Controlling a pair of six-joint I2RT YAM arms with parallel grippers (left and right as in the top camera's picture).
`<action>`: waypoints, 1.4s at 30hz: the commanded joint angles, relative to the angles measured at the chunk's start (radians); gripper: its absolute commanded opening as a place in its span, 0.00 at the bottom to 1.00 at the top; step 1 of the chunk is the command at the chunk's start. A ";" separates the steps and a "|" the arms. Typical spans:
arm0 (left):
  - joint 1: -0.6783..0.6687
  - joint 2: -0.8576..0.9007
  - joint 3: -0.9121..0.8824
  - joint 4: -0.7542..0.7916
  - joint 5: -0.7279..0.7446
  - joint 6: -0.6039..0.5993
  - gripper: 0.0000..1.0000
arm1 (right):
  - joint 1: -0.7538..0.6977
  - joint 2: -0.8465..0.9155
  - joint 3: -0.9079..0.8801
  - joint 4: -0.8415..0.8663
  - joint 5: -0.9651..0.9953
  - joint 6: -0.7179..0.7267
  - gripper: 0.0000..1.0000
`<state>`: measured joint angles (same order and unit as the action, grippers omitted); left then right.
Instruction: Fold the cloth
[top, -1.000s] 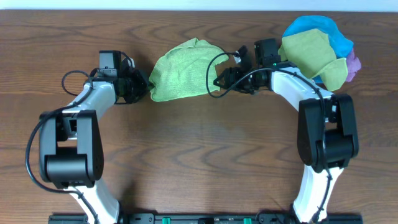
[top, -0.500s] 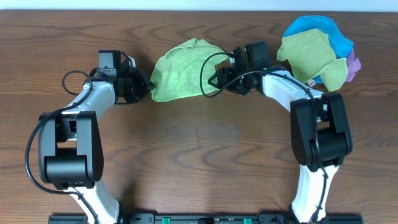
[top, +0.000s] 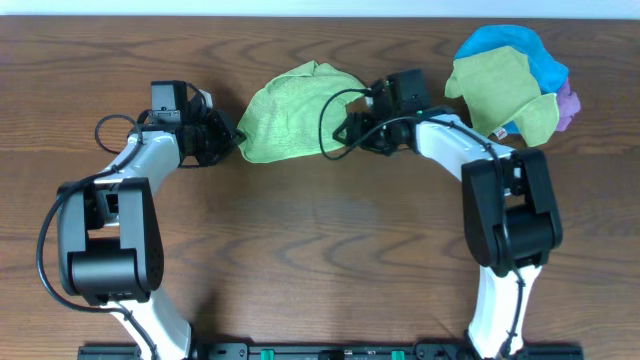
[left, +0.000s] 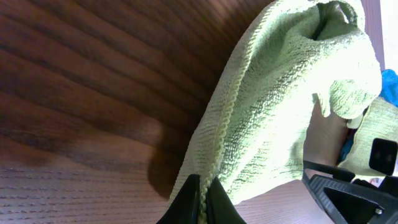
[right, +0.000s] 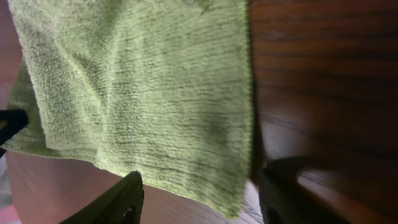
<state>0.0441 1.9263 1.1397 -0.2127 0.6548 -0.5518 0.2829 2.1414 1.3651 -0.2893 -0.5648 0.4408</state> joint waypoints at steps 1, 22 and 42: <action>0.003 -0.025 0.008 -0.003 0.020 0.013 0.06 | 0.038 0.077 -0.007 0.006 0.042 0.008 0.56; 0.003 -0.198 0.040 0.018 0.101 0.032 0.06 | -0.050 -0.281 -0.004 -0.109 0.119 -0.185 0.01; 0.001 -0.554 0.040 0.013 0.097 -0.150 0.06 | -0.037 -0.687 -0.004 -0.156 0.124 -0.195 0.01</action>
<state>0.0441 1.3994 1.1637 -0.2054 0.7456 -0.6682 0.2455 1.4807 1.3567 -0.4400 -0.4503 0.2684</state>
